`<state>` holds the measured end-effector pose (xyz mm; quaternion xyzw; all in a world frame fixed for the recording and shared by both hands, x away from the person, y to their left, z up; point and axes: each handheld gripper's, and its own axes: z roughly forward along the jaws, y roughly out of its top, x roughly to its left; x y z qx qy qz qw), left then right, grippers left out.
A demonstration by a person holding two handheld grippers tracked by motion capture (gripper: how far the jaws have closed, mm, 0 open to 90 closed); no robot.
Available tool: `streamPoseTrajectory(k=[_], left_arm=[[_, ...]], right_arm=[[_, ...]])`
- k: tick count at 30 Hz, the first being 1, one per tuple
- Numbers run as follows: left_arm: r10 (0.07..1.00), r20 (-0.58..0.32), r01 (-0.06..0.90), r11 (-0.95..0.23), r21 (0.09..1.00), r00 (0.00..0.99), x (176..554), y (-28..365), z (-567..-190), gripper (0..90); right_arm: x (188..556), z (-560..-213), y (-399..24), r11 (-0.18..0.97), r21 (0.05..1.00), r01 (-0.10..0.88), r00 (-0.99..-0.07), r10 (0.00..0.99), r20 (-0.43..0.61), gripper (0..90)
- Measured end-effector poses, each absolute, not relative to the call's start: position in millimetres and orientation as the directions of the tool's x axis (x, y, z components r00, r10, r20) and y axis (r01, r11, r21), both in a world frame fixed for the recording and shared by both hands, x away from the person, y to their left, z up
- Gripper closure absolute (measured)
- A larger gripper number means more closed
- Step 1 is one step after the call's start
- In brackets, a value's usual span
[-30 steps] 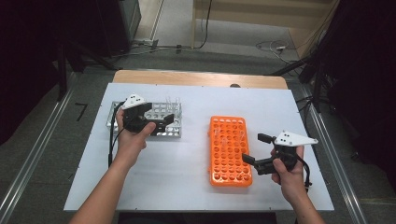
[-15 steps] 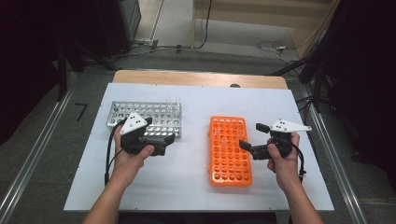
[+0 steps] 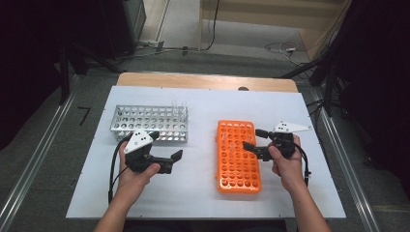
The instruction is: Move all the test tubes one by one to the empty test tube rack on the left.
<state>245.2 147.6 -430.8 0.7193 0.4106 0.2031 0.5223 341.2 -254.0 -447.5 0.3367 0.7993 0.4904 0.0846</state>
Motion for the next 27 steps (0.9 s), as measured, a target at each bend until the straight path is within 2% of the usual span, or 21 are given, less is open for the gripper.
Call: streamPoseTrajectory(k=[11,19,27], left_arm=[[0.805,-0.145,0.391,-0.115,0.913,0.575,244,150,-438,0.0],[0.804,-0.147,0.396,-0.117,0.911,0.576,244,149,-440,0.0],[0.804,-0.147,0.396,-0.117,0.911,0.577,244,149,-440,0.0]], right_arm=[[335,-464,-253,0.328,0.813,0.482,-0.754,0.627,0.194,45.6],[335,-471,-245,0.365,0.799,0.478,-0.764,0.621,0.173,57.3],[334,-472,-243,0.369,0.798,0.477,-0.76,0.629,0.164,63.9]])
